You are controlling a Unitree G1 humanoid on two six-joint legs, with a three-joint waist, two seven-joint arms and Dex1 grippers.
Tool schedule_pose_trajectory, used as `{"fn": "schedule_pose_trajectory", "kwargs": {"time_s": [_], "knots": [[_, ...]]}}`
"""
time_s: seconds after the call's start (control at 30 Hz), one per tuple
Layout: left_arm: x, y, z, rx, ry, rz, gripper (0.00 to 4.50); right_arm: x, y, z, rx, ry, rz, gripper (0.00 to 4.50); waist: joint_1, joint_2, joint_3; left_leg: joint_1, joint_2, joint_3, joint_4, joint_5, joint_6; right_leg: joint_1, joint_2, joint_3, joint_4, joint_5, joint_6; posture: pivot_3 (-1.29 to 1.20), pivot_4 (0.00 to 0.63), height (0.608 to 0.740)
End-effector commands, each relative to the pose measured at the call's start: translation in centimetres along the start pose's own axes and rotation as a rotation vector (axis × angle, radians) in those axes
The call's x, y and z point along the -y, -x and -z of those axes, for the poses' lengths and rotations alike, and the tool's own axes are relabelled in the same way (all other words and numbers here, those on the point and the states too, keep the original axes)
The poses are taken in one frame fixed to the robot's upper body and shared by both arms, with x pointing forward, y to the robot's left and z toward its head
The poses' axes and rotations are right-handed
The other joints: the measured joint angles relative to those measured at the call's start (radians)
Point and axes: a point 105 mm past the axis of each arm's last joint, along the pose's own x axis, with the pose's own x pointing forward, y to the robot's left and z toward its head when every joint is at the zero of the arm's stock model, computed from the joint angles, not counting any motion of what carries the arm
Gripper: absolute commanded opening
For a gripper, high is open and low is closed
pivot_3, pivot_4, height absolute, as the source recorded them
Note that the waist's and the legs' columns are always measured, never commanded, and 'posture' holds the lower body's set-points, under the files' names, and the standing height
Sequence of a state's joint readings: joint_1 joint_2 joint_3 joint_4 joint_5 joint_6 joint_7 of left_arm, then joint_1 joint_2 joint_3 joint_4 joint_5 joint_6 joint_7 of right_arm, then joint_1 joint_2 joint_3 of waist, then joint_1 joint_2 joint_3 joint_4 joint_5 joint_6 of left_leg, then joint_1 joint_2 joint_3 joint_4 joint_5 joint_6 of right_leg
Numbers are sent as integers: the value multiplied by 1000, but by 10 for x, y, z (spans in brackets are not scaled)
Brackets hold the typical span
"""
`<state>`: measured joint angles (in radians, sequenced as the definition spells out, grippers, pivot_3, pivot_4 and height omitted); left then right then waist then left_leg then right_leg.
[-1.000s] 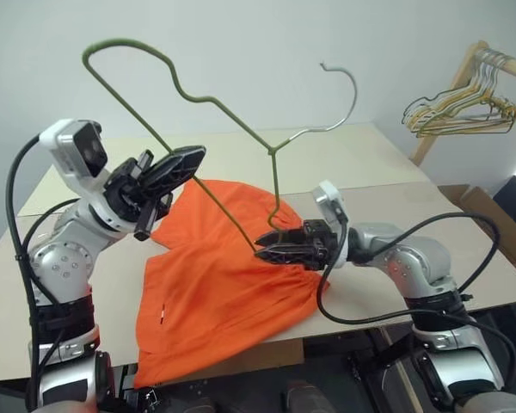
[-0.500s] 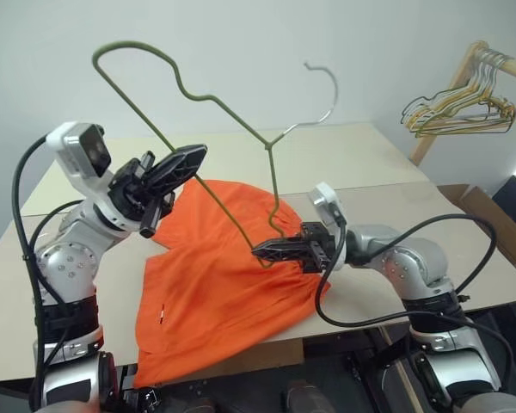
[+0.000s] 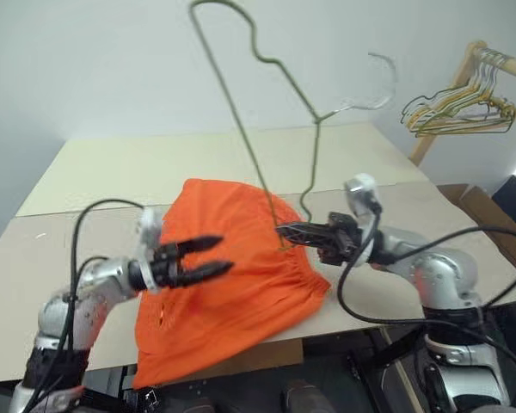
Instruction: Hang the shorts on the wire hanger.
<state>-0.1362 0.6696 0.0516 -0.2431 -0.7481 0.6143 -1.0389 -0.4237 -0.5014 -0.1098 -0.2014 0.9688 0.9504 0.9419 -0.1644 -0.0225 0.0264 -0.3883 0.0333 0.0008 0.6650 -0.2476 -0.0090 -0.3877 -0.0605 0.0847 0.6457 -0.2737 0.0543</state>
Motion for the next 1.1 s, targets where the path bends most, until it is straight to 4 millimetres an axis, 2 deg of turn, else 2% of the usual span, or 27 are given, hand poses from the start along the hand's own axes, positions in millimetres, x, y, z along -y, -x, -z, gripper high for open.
{"fn": "schedule_pose_trajectory", "kwargs": {"time_s": [0.03,0.17,0.27,0.4,0.5,0.63,0.73,0.97,1.1], "knots": [[12,-5,-7,-53,-146,5,4472,-7,30,-7,9,-8,70,0,13,0,0,0,0,1,0,0,0,0,0,0,0,0,0,-137,0,740],[25,-4,-12,-59,-195,39,4472,3,65,11,-112,-121,223,0,16,0,0,1,0,2,0,0,0,0,0,1,0,0,0,-141,0,740],[30,-2,-13,-72,-210,45,4472,4,90,18,-140,-279,259,0,13,1,0,3,1,3,0,0,0,1,1,2,0,0,0,-138,0,740],[34,3,-9,-132,-238,47,4472,1,115,32,-205,-507,270,0,13,1,1,2,1,3,0,0,1,1,1,3,0,-1,0,-133,0,740],[40,9,-4,-171,-244,66,4472,-1,134,51,-288,-670,301,0,13,1,1,3,1,4,0,0,1,1,1,3,0,-1,0,-131,0,740],[42,11,-4,-168,-233,73,4472,4,156,72,-383,-765,369,0,15,1,1,3,1,5,0,0,1,1,1,4,-1,-3,3,-119,0,740],[39,9,-2,-171,-231,43,4472,10,166,78,-412,-802,408,0,17,1,1,4,1,5,0,0,1,1,1,4,-1,-4,6,-114,0,740],[47,4,3,-184,-224,68,4472,20,171,78,-391,-819,437,0,18,3,1,3,1,5,0,0,0,1,1,4,-1,-3,4,-109,0,740],[47,2,3,-189,-228,69,4472,23,181,84,-386,-834,483,0,25,3,1,4,0,5,0,0,0,1,1,4,0,-3,4,-110,0,740]]}}
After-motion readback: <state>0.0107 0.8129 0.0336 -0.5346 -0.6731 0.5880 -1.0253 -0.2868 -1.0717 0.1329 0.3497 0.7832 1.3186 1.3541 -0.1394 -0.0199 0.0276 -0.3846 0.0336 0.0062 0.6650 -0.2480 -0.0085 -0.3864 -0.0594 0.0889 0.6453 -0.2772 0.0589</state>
